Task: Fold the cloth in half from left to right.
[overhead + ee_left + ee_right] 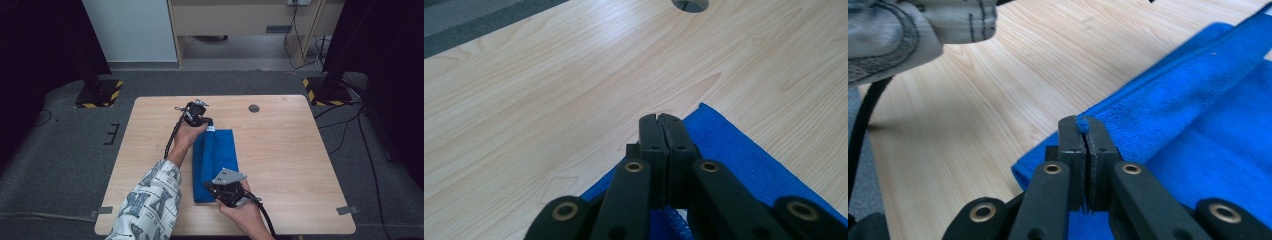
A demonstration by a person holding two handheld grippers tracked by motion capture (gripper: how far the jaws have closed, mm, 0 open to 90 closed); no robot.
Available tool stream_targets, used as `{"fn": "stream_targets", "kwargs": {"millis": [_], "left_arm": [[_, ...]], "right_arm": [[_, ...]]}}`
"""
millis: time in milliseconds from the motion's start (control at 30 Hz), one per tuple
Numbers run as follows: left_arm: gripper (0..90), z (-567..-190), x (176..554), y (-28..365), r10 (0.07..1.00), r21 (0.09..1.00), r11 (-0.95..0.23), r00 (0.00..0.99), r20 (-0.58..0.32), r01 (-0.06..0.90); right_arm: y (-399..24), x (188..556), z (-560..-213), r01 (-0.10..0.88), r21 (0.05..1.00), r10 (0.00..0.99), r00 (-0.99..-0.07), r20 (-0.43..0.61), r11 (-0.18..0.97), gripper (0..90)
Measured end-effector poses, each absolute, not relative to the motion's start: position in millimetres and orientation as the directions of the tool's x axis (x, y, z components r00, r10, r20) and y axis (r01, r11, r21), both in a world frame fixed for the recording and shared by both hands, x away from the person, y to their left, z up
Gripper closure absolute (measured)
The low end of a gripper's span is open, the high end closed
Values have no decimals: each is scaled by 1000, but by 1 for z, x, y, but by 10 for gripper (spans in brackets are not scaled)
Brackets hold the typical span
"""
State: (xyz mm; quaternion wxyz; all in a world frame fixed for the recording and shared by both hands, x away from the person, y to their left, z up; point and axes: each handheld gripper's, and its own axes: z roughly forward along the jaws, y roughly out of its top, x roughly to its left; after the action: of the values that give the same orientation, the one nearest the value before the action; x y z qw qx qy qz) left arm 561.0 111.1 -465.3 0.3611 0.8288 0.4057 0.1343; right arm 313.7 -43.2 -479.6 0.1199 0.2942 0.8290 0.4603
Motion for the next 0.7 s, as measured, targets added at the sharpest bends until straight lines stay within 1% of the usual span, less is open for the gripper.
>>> {"fn": "stream_targets", "kwargs": {"millis": [700], "left_arm": [[892, -478, 567, 88, 767, 701, -394, 633, -105, 594]], "right_arm": [[-75, 316, -493, 429, 821, 654, -751, 91, 378, 878]]}}
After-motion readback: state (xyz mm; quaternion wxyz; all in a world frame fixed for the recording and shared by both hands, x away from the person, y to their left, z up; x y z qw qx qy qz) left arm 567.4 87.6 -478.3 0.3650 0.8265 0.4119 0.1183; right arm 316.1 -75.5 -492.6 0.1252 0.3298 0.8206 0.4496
